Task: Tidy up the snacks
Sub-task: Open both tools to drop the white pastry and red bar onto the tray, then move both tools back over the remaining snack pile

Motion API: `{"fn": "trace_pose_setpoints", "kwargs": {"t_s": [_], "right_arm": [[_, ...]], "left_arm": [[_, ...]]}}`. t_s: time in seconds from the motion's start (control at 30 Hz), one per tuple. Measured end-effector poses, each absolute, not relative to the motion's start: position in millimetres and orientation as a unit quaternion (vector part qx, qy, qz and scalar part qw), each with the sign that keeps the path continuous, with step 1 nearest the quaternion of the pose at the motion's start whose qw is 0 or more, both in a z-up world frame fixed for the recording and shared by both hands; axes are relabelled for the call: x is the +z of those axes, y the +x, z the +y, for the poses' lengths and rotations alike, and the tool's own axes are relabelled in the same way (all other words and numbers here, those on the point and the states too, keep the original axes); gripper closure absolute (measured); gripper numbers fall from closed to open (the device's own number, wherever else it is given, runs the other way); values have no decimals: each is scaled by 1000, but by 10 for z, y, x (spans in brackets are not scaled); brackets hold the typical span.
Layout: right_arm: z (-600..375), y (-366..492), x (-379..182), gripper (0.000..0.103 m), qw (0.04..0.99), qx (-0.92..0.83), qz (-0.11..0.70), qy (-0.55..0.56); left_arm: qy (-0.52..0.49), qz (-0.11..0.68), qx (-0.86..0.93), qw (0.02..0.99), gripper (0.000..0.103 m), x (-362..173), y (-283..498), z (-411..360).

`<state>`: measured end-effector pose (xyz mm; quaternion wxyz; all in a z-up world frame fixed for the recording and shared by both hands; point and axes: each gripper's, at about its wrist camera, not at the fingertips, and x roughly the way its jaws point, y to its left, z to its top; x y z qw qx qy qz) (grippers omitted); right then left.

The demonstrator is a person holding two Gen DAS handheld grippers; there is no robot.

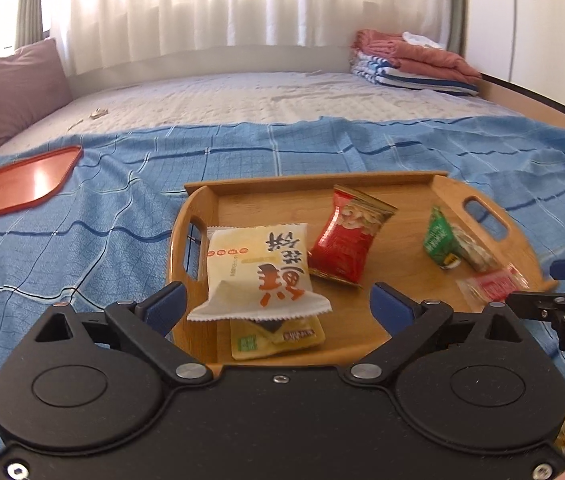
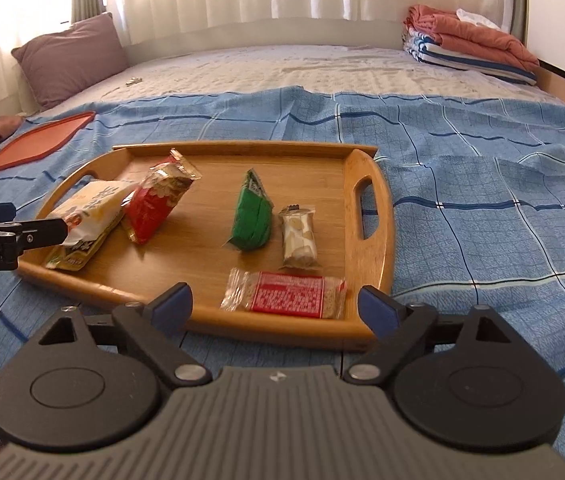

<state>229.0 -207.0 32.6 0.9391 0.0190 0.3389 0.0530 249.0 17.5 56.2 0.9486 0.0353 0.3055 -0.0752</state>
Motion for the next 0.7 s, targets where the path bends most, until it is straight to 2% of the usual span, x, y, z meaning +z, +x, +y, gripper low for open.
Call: {"fn": "trace_pose_setpoints", "kwargs": {"t_s": [0.3,0.7], "right_arm": [[-1967,1584,345,3,942,95,320,-15],[-1831,921,209,1,942,123,313,-8]], "left_arm": [[35,294,-119,948,3,650,1756,191],[56,297,-110,947,2,358,1002,215]]}}
